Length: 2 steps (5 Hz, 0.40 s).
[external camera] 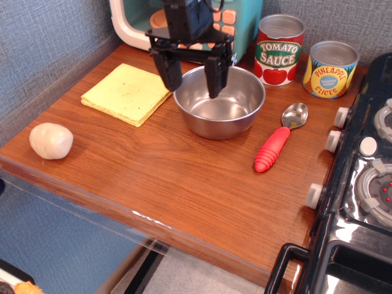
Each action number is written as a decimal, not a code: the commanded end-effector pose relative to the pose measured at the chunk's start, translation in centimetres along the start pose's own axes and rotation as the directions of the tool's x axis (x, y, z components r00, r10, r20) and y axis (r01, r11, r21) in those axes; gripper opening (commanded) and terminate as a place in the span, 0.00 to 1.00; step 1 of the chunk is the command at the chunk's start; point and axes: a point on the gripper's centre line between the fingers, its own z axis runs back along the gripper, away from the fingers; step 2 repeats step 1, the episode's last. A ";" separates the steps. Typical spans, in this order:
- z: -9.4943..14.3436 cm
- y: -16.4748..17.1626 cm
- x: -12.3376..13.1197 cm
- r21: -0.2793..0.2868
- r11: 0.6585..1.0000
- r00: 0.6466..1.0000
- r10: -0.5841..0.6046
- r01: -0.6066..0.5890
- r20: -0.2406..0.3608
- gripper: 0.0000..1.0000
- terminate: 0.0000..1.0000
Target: Move the pan to the left of the spoon
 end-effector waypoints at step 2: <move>1.8 -0.9 -0.5 0.009 1.000 0.999 -0.016 0.015 0.048 1.00 1.00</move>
